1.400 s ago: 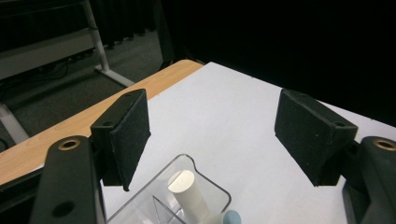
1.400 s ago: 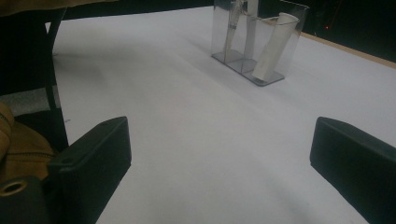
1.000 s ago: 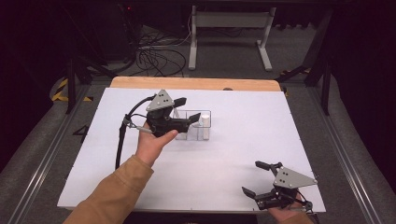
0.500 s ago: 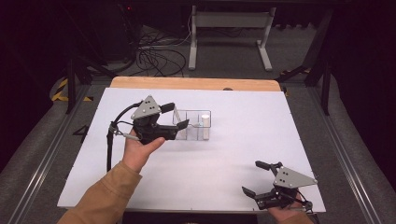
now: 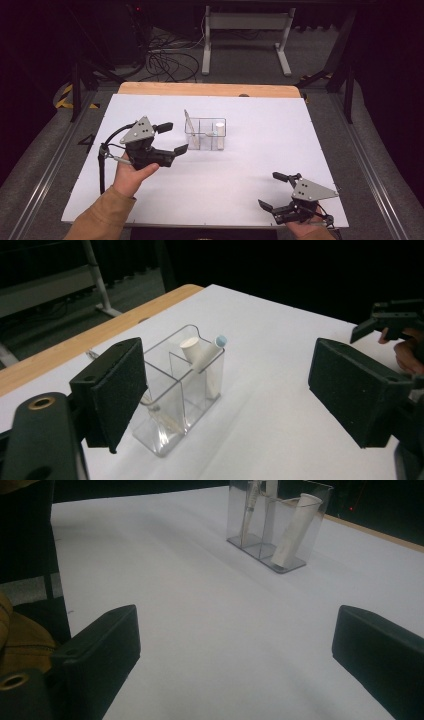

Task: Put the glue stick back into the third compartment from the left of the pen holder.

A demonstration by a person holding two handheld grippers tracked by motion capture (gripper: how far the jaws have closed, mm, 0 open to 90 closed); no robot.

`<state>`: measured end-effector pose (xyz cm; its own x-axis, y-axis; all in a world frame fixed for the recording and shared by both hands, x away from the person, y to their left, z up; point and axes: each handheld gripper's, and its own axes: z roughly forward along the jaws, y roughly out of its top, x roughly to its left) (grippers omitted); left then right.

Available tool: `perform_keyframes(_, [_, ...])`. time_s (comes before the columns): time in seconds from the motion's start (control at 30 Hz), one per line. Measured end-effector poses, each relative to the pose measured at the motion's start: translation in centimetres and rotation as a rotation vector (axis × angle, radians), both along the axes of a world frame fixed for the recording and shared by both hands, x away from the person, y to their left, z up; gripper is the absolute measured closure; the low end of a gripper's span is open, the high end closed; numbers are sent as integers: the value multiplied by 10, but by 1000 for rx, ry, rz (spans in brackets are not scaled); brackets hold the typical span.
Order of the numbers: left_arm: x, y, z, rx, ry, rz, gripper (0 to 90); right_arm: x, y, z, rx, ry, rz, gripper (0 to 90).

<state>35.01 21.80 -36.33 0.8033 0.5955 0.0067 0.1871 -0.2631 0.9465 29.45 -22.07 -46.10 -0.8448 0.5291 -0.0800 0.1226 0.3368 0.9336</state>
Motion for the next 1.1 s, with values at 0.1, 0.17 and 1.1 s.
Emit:
perform_keyframes(0.1, [-6, 8, -5, -6, -1, -1, 142, 0, 0, 0, 1, 0, -2, 57])
perform_keyframes(0.17, [-9, 12, -9, -4, 2, -1, 135, 0, 0, 0, 1, 4, -1, 57])
perform_keyframes(1.1, [-49, 60, -75, 46, 52, 42, 133, 0, 0, 0, -5, -6, -3, 56])
